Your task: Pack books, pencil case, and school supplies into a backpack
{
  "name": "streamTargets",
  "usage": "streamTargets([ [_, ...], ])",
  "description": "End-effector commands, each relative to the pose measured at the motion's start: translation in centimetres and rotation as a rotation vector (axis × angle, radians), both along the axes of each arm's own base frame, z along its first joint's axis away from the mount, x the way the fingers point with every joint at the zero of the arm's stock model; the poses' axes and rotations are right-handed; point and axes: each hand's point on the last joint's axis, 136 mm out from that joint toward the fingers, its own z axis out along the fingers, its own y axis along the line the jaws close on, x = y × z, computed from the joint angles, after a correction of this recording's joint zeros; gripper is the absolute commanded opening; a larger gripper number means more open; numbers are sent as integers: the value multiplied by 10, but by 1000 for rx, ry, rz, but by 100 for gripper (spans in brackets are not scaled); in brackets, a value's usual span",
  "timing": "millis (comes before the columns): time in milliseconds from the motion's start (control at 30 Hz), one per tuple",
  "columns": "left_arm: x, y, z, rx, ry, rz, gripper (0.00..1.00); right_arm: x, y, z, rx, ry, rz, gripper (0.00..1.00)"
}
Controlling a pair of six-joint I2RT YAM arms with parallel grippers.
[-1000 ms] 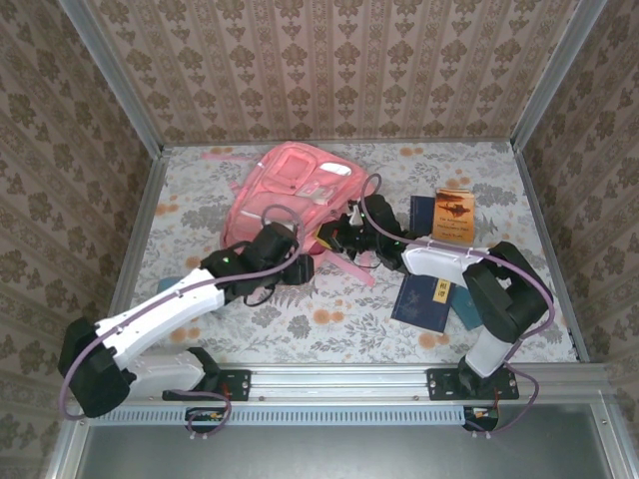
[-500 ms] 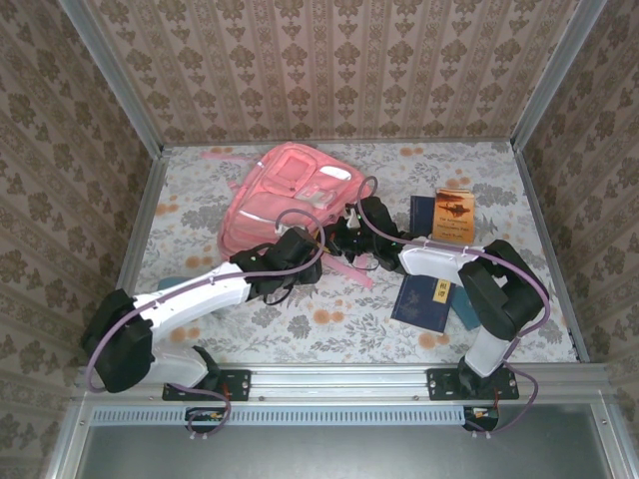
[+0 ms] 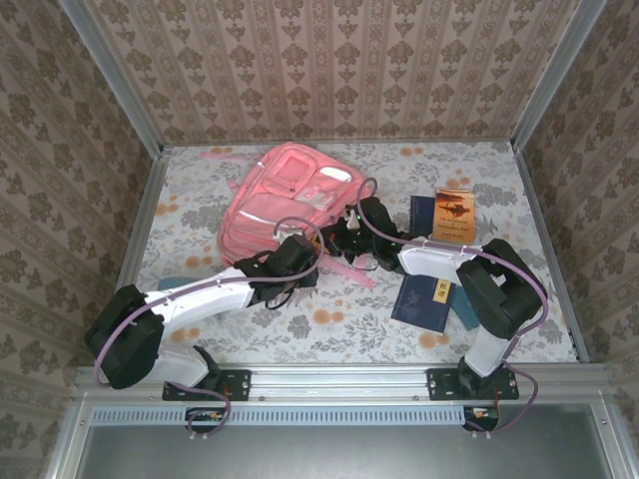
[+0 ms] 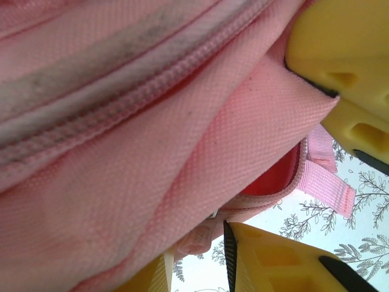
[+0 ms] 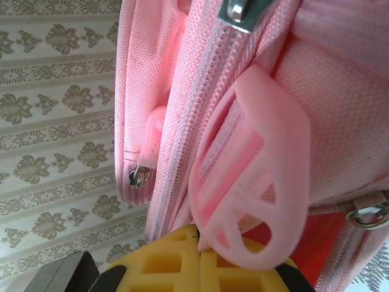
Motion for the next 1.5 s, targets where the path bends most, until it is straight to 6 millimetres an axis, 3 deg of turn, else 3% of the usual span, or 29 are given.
streamTargets([
  [0, 11, 0, 0, -17, -46, 24, 29, 1, 20, 47, 131, -96, 66, 1],
  [67, 13, 0, -2, -20, -47, 25, 28, 1, 20, 47, 137, -90, 66, 1],
  [267, 14, 5, -4, 12, -52, 36, 15, 2, 18, 45, 134, -86, 59, 1],
  [500, 10, 17, 2, 40, -68, 44, 0, 5, 4, 25, 29, -73, 18, 1],
  [967, -7, 56, -3, 154, -40, 85, 0, 18, -32, -4, -137, -47, -81, 1],
  [1100, -10, 36, 4, 53, -63, -10, 0, 19, -28, 1, -109, -53, -60, 1],
  [1300, -11, -2, 11, -117, -63, -96, 40, 13, -5, 34, 27, -112, 35, 1],
  [1467, -6, -4, 7, -137, -58, -43, 52, 4, 12, 65, 110, -172, 122, 1],
])
